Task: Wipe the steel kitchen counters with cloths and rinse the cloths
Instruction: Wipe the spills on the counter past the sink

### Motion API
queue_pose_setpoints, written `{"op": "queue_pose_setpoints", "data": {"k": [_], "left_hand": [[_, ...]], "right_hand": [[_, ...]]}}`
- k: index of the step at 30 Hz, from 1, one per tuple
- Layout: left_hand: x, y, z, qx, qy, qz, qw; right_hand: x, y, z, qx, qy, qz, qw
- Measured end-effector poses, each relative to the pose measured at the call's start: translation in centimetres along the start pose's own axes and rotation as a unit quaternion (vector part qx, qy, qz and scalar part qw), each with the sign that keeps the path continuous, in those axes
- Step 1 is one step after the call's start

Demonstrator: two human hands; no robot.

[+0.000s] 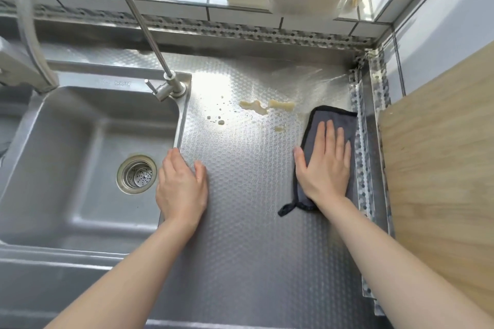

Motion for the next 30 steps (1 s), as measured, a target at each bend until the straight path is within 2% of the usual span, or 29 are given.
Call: {"op": "queue_pose_setpoints", "data": {"k": [3,6,10,15,19,27,30], "left_hand": [[0.3,-0.1,0.0,0.000,0.004,-0.009,1.000],[0.4,-0.3,0.2,0.003,0.011,-0.006,1.000],[0.6,-0.6,0.5,-0.003,0.016,-0.010,1.000],[0.4,-0.1,0.4,-0.006,0.025,-0.031,0.999],[0.5,0.1,0.3,-0.006,0.022,-0.042,0.999],[0.7,-0.2,0.1,0.008,0.018,-0.035,0.999],[0.9,-0.3,0.1,0.016,0.013,-0.036,0.999]], "right_hand": [[1.7,0.0,0.1,-0.003,-0.002,0.043,0.999],[7.3,-0.4,-0.2,0.012,0.008,0.092,0.996],[12.9,-1.0,-0.3,0.015,-0.009,0.089,0.996],[9.2,-2.3,0.3,0.002,-0.016,0.002,1.000],[3.1,-3.1,0.9,-0.008,0.003,-0.019,1.000],[13.0,-4.2,0.5,0.019,-0.022,0.055,0.998],[12.6,-5.6,0.7,0.029,-0.027,0.025,0.999]]}}
Point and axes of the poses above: each hand's wrist, its own x-axis towards the middle knuckle, its own z-axis out of the palm, y = z × x, the point moved 2 cm from there along x, towards the middle knuckle, and after that the axes turned 1 degree about y, right-handed, at the moved point
